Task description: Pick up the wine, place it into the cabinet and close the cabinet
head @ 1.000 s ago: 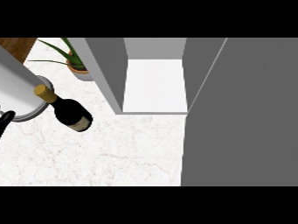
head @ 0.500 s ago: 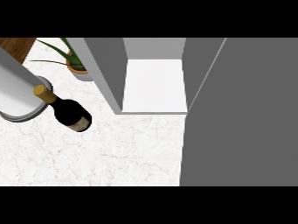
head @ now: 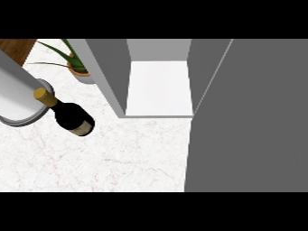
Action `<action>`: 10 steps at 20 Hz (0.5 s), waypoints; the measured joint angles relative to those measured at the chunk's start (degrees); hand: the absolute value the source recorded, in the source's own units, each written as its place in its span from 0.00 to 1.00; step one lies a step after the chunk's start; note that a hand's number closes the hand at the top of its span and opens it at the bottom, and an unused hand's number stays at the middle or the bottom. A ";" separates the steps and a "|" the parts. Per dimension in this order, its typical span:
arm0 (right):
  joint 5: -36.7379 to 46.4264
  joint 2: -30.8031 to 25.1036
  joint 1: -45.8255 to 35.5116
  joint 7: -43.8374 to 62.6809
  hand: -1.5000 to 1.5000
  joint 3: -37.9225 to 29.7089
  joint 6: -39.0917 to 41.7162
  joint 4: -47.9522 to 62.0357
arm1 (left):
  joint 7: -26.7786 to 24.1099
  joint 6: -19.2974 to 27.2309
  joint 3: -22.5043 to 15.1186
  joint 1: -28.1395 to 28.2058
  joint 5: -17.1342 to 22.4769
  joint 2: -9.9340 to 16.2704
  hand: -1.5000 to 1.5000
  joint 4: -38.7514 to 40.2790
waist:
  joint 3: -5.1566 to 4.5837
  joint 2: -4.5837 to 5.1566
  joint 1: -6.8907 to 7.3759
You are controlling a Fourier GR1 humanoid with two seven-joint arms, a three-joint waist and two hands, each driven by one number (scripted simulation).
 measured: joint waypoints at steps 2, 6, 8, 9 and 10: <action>-0.06 -0.23 0.50 -0.20 0.00 -0.55 0.45 -0.30 | -0.38 -0.56 -0.67 -0.34 -1.39 -0.55 0.00 1.58 | 0.01 0.00 -0.06; -0.34 -1.06 -1.61 2.25 0.00 -2.29 0.21 -0.66 | -2.36 -4.42 -1.12 -0.86 -3.08 -0.72 0.00 6.83 | 0.00 0.01 -0.05; -0.29 -1.06 -1.91 2.85 0.00 -2.10 0.22 -0.77 | -3.71 -6.21 -0.92 -1.74 -4.10 -0.58 0.00 10.31 | -0.01 0.02 -0.10; -0.21 -0.90 -1.77 2.57 0.00 -2.03 0.40 -0.71 | -3.53 -6.04 -1.47 -2.00 -4.77 -0.83 0.00 10.47 | 0.00 0.01 -0.06; -0.13 -0.70 -1.83 2.86 0.00 -1.65 0.26 -0.74 | -4.29 -6.49 -1.76 -2.77 -5.95 -1.02 0.00 12.24 | 0.00 0.02 -0.11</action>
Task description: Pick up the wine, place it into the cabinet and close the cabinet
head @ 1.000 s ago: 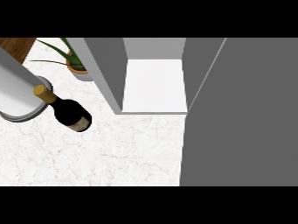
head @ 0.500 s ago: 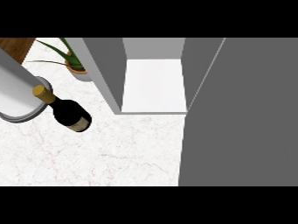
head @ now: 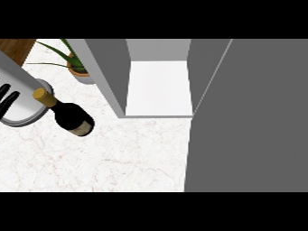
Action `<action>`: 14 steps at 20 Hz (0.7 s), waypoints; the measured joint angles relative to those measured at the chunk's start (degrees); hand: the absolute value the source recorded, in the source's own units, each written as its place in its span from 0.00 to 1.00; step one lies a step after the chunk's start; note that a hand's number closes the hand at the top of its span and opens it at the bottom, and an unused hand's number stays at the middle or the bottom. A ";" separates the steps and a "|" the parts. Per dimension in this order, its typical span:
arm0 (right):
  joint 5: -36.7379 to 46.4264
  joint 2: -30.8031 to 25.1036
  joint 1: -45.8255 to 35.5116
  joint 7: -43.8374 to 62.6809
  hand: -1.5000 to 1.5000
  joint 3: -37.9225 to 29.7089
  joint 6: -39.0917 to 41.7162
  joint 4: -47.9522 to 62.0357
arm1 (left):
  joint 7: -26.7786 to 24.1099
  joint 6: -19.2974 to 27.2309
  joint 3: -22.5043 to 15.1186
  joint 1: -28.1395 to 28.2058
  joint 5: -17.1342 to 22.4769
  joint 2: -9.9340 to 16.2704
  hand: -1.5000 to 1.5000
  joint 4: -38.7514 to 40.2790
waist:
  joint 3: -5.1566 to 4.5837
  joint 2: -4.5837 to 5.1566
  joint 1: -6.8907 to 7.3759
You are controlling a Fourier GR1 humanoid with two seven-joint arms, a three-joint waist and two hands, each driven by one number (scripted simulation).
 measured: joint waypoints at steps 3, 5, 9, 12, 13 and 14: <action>-0.03 0.22 1.84 -0.91 0.00 0.03 0.78 -0.37 | -2.84 -1.81 -0.02 -0.11 -2.50 -0.94 0.00 3.24 | 0.00 -0.02 -0.09; 0.08 0.13 0.71 0.02 0.00 -0.02 0.52 -0.36 | -4.73 -2.37 -0.29 -1.42 -4.58 -1.47 0.00 6.24 | 0.00 0.00 -0.07; 0.09 0.19 0.44 0.61 0.00 -0.47 0.59 -0.49 | -10.31 -3.67 0.51 -2.70 -9.05 -2.13 0.00 11.98 | -0.01 0.01 -0.11; 0.27 0.49 -0.43 0.66 0.00 -0.50 0.42 -0.40 | -13.95 -4.16 0.52 -4.85 -12.20 -2.29 0.00 16.78 | -0.01 0.03 -0.14; 0.25 0.52 -0.65 0.91 0.00 -0.65 0.36 -0.44 | -14.89 -4.51 0.81 -5.46 -12.75 -1.92 0.00 18.35 | -0.01 0.03 -0.14; 0.27 0.49 -0.34 0.09 0.00 -1.25 0.96 -0.25 | -16.00 -5.16 1.03 -5.91 -13.16 -1.62 0.00 20.07 | -0.01 0.04 -0.10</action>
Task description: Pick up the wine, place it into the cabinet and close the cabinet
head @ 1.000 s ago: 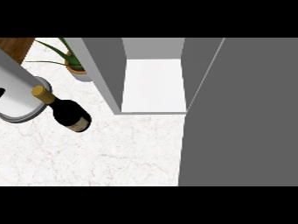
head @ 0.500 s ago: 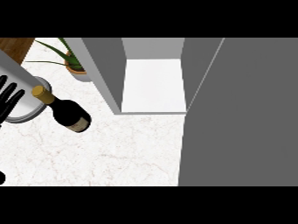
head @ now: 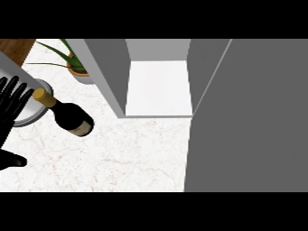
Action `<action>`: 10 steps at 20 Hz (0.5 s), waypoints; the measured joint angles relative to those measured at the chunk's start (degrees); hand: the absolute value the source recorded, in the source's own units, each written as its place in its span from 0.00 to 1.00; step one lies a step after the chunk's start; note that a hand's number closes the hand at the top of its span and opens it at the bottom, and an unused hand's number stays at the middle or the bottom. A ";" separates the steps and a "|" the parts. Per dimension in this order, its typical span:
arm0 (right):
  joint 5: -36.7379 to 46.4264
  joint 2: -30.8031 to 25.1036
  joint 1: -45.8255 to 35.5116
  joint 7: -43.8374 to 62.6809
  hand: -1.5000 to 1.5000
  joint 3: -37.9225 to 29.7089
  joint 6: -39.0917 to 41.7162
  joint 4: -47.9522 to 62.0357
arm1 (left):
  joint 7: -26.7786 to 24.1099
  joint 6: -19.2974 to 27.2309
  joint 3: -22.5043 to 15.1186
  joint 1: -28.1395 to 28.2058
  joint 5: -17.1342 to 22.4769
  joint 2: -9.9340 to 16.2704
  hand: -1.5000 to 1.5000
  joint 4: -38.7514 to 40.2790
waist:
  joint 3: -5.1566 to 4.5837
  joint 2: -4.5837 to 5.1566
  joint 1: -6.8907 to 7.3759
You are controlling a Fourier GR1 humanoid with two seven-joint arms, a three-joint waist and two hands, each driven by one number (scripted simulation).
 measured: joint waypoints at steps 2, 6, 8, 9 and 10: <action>-0.20 -0.43 -0.65 1.09 0.00 -0.40 0.10 -0.20 | -1.09 0.04 -0.26 -1.05 -1.28 0.04 0.00 2.08 | 0.01 -0.02 -0.05; -0.01 0.54 0.77 -0.26 0.00 0.26 0.81 0.00 | -5.78 -1.16 -0.58 -1.70 -4.44 -0.06 0.00 7.20 | 0.02 -0.01 0.00; -0.01 0.73 0.72 0.28 0.00 0.70 0.54 -0.28 | -8.04 -2.03 -0.72 -1.81 -5.90 0.20 0.00 9.50 | 0.00 -0.02 -0.04; 0.05 0.67 0.28 0.64 0.00 0.62 0.40 -0.30 | -8.96 -2.25 -0.96 -1.96 -6.64 0.13 0.00 10.77 | 0.00 -0.02 -0.02; 0.17 0.71 -0.78 1.20 0.00 0.49 -0.08 -0.18 | -9.93 -2.20 -1.26 -2.90 -7.61 0.13 0.00 12.48 | 0.00 0.00 -0.01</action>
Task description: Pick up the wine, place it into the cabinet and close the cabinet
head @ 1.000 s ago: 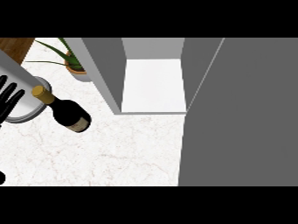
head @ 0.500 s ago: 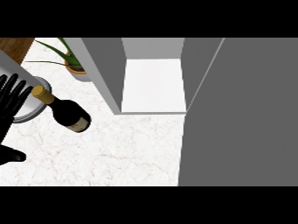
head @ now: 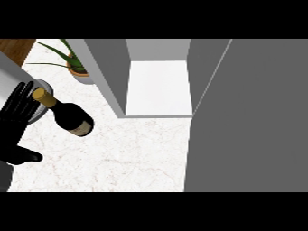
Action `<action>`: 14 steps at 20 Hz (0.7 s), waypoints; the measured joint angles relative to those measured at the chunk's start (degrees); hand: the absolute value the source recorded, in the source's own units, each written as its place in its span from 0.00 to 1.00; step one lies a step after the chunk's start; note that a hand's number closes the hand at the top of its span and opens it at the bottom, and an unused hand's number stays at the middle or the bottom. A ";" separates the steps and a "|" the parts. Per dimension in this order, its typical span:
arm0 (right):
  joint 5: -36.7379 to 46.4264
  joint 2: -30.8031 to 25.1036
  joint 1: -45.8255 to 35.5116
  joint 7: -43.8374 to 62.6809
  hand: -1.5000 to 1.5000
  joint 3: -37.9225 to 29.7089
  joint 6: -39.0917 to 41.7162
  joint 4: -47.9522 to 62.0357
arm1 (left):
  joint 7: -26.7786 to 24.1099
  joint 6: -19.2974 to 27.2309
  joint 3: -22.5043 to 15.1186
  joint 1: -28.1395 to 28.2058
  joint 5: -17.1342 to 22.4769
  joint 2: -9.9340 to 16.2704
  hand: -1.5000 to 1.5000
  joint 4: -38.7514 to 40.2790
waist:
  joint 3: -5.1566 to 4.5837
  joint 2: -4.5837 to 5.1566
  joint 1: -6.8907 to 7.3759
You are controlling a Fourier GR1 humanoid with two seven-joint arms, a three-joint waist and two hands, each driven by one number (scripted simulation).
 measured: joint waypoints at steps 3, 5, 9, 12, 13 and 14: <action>-0.02 0.09 0.54 -0.32 0.00 -0.28 0.48 -0.02 | -2.09 -0.54 -0.54 -2.17 -1.49 0.31 0.00 3.72 | 0.00 0.01 -0.10; -0.24 -0.45 0.03 0.32 0.00 -1.36 0.77 -0.11 | -3.49 -0.45 -1.37 -2.27 -2.77 -0.34 0.00 4.95 | 0.01 0.00 -0.07; -0.10 -0.07 -2.02 2.24 0.00 -0.98 -0.60 -0.20 | -6.71 -1.41 -1.52 -3.05 -3.98 -0.12 0.00 8.75 | 0.00 -0.02 0.00; 0.00 0.11 -1.21 1.63 0.00 -0.64 0.05 -0.21 | -9.98 -1.78 -1.68 -4.16 -5.62 0.20 0.00 12.52 | -0.01 0.00 -0.07; 0.05 0.25 -0.95 1.17 0.00 -0.48 0.33 -0.13 | -10.40 -1.99 -1.55 -4.69 -5.68 0.56 0.00 13.59 | 0.00 0.01 -0.05; 0.15 0.38 -1.26 1.24 0.00 -0.23 0.24 -0.06 | -11.55 -1.78 -1.85 -5.18 -6.62 0.62 0.00 14.96 | 0.00 0.02 -0.06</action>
